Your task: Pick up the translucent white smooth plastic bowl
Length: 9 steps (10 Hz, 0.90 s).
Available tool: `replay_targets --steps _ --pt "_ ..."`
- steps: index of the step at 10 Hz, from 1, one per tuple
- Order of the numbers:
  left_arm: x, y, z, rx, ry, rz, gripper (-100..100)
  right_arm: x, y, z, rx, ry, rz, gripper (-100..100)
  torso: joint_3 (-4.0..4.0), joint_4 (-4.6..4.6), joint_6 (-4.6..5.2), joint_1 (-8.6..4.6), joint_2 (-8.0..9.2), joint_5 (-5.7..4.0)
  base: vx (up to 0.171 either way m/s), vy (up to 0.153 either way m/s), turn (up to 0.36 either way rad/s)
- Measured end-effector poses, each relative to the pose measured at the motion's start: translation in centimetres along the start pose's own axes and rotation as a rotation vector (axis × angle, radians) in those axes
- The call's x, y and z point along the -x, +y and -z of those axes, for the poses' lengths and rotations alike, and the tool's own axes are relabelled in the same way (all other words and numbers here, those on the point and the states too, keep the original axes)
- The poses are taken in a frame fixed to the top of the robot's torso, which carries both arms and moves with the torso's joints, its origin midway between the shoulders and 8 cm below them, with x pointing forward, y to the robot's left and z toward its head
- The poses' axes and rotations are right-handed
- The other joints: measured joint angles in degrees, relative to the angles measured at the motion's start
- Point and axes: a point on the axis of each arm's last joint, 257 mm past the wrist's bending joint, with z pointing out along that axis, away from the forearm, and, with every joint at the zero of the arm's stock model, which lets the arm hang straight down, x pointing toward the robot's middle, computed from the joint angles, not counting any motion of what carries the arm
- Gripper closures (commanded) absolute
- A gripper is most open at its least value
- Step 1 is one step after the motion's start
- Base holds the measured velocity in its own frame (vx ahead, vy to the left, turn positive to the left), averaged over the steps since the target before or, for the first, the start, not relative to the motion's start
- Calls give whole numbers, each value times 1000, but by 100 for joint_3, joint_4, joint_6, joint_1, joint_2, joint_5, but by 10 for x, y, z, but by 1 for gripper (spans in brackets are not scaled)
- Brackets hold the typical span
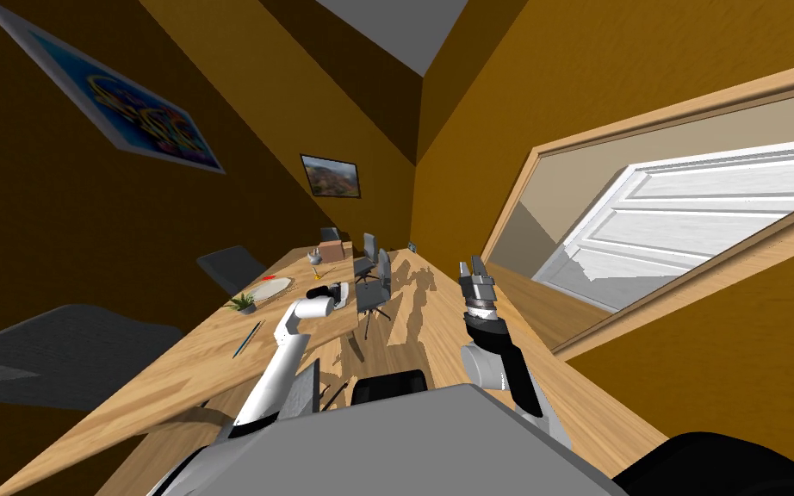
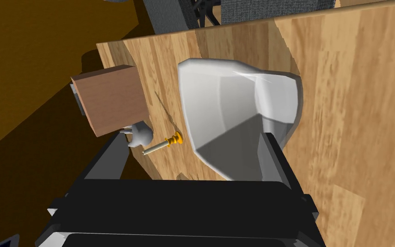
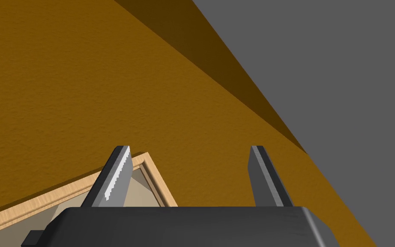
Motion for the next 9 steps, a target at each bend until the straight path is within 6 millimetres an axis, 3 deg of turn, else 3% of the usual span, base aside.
replay_targets --steps 3,9 --pt "3 18 -4 78 -10 32 -100 0 0 0 0 0 0 0 0 0 -2 0 -1 0 -9 0 -30" --pt "6 32 -5 139 -19 56 -100 0 0 0 0 0 0 0 0 0 -1 0 -1 0 -6 0 -20"
